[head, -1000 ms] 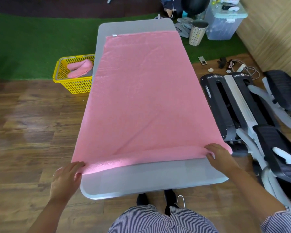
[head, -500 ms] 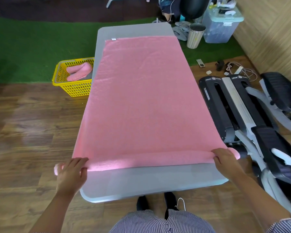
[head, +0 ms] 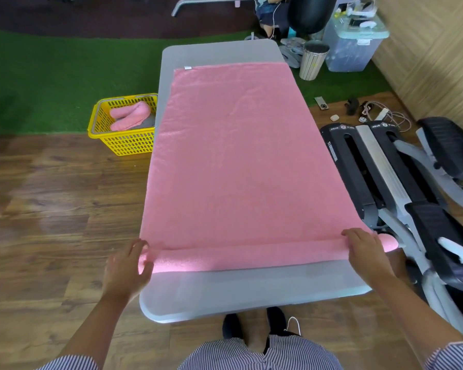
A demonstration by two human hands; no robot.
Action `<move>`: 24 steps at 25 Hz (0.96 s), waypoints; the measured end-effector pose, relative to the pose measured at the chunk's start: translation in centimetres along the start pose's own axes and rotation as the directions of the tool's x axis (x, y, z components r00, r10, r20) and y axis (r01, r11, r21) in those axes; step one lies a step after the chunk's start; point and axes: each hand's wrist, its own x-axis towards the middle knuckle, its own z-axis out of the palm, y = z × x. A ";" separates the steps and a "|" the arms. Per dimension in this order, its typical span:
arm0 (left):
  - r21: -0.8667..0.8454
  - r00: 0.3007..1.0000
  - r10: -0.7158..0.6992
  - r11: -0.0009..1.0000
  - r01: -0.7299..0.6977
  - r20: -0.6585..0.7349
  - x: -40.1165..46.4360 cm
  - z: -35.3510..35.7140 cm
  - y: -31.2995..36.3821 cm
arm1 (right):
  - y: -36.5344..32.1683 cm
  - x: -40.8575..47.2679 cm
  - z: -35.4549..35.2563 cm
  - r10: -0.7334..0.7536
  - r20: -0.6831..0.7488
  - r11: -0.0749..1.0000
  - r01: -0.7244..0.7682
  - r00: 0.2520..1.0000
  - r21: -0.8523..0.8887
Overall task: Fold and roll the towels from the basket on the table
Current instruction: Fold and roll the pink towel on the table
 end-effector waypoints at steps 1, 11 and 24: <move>-0.005 0.995 -0.085 0.996 0.085 -0.047 -0.5 0.4 -0.2 | -0.7 -0.3 0.4 -0.044 -0.016 0.999 0.044 0.999 0.012; -0.122 0.991 -0.090 0.990 0.077 -0.098 -1.3 0.8 -1.9 | -3.9 -1.2 0.8 -0.108 0.145 0.991 0.096 0.983 0.089; 0.094 0.959 0.241 0.962 -0.256 0.152 1.5 0.8 1.3 | -12.2 -1.1 0.1 -0.356 0.254 0.933 0.328 0.899 0.147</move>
